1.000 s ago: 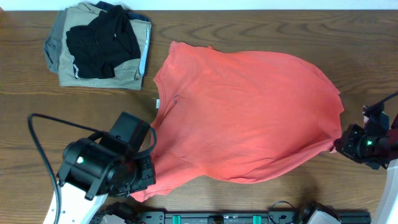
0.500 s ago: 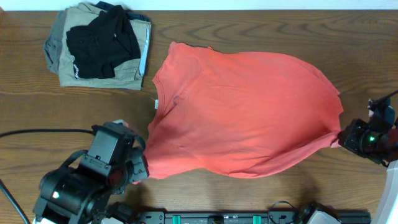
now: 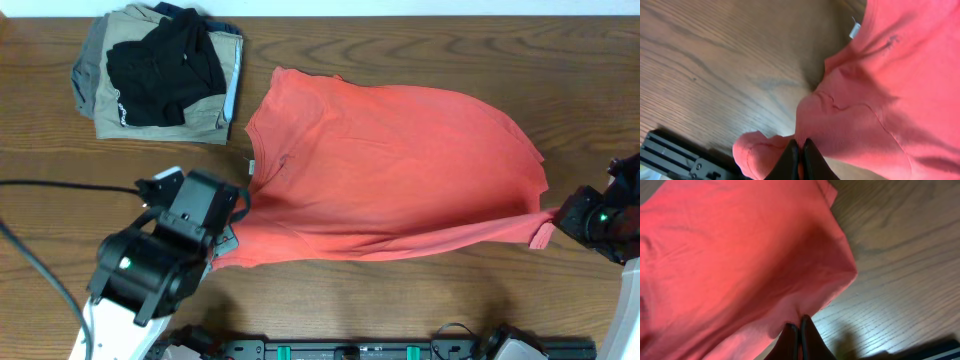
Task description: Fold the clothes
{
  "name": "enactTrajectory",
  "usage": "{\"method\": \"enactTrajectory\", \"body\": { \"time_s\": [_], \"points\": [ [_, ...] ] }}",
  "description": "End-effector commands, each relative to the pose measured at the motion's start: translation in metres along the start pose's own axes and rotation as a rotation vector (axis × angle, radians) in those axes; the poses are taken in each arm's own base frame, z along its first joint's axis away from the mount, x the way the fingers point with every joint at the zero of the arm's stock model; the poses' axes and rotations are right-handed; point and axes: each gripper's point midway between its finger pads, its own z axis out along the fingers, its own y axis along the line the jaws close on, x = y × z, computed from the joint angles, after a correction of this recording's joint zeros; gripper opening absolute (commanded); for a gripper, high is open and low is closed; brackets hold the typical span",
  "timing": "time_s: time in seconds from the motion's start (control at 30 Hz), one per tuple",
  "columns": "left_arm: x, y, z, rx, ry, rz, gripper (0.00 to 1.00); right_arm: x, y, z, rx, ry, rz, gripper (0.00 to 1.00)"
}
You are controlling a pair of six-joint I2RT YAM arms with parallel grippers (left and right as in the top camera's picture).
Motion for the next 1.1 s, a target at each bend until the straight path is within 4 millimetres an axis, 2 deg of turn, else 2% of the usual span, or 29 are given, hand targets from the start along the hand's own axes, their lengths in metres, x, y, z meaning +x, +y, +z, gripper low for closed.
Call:
{"method": "enactTrajectory", "body": {
  "time_s": [0.0,0.1,0.23,0.47,0.63,0.83,1.07],
  "points": [
    [-0.014,0.003,0.009,-0.087,-0.054,-0.028,0.06,-0.005,-0.018,-0.002,0.101,-0.035,0.068,0.01],
    [-0.019,-0.008,0.021,-0.099,-0.048,-0.028,0.06,-0.012,-0.028,-0.003,0.156,-0.075,0.117,0.01],
    [-0.023,-0.024,0.038,-0.116,-0.034,-0.019,0.06,-0.02,-0.026,0.0,0.141,-0.094,0.13,0.01],
    [-0.028,-0.048,0.071,-0.145,-0.013,-0.003,0.06,-0.02,-0.027,0.013,0.142,-0.047,0.147,0.01],
    [-0.038,-0.065,0.093,-0.146,-0.04,-0.008,0.06,-0.015,-0.032,0.033,0.153,-0.001,0.169,0.01],
    [-0.052,-0.081,0.113,-0.151,-0.1,-0.018,0.06,-0.017,-0.038,0.062,0.145,-0.029,0.184,0.01],
    [-0.055,-0.096,0.136,-0.15,-0.108,-0.021,0.06,-0.018,-0.043,0.087,0.134,-0.075,0.2,0.01]
  ]
}}
